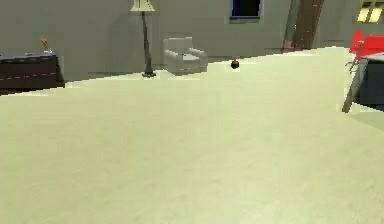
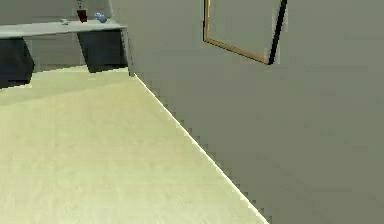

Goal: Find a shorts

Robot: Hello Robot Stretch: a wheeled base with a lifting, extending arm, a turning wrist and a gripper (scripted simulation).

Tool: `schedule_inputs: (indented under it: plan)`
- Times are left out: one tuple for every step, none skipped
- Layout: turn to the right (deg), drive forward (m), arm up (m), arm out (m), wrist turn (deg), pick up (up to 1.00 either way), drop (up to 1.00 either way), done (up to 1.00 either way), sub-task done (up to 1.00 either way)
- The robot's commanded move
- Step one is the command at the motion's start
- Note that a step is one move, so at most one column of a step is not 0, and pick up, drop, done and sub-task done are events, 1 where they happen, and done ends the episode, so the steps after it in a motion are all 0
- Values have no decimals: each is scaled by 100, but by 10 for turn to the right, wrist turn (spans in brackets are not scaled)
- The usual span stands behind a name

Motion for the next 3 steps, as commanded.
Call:
schedule_inputs:
  plan:
    - [270, 0, 0, 0, 0, 0, 0, 0, 0]
    - [0, 100, 0, 0, 0, 0, 0, 0, 0]
    - [0, 100, 0, 0, 0, 0, 0, 0, 0]
